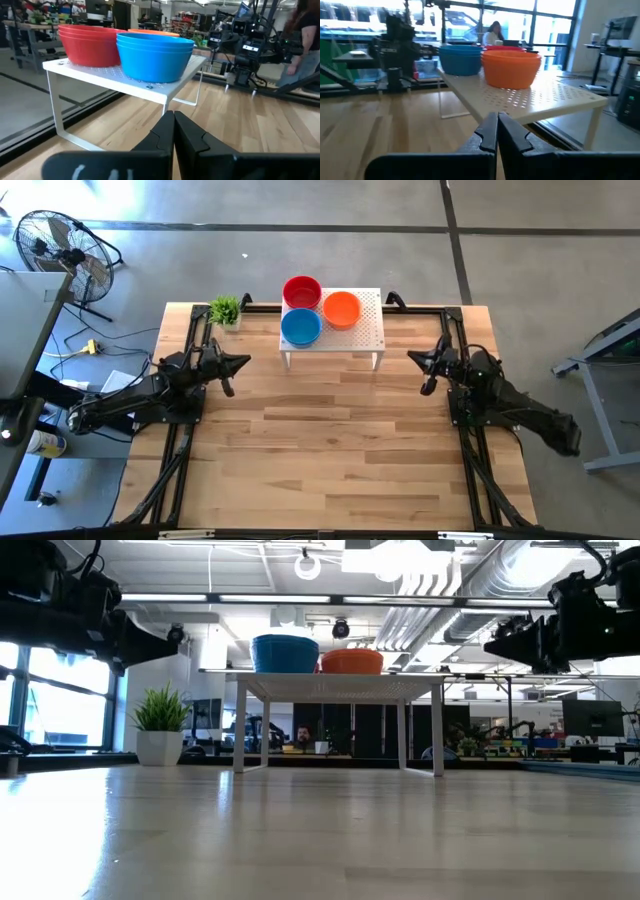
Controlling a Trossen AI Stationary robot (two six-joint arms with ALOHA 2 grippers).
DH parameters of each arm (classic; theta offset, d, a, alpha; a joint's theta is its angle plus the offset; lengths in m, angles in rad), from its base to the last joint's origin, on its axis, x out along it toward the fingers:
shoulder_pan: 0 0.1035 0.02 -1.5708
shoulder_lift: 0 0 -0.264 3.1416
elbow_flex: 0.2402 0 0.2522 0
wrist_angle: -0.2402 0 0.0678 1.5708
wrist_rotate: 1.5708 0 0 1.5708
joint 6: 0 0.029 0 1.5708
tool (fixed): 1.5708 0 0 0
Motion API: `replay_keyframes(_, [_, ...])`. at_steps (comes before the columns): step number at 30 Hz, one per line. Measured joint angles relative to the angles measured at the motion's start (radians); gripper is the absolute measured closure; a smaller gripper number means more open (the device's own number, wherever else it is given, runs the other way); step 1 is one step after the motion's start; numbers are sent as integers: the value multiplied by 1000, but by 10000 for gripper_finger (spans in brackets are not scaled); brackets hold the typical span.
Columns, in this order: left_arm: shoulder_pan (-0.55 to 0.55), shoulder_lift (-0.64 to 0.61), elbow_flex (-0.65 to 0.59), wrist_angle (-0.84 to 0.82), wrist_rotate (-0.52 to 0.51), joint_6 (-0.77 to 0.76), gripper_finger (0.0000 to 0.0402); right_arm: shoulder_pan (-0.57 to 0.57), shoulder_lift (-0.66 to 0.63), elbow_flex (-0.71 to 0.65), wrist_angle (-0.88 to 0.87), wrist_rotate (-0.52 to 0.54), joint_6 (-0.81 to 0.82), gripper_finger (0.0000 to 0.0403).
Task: Pick & Place Mini bowls
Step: Return to Home Position
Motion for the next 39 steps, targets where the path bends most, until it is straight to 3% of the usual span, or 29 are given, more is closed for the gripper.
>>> replay_keyframes(7, [0,2,0,-2,20,-44,401,-10,26,0,-22,113,2,403])
replay_keyframes(14, [-1,2,-1,-9,92,-44,402,-9,57,0,-23,114,74,402])
replay_keyframes(39, [-1,2,-1,-10,92,-45,401,-8,57,-1,-19,114,71,402])
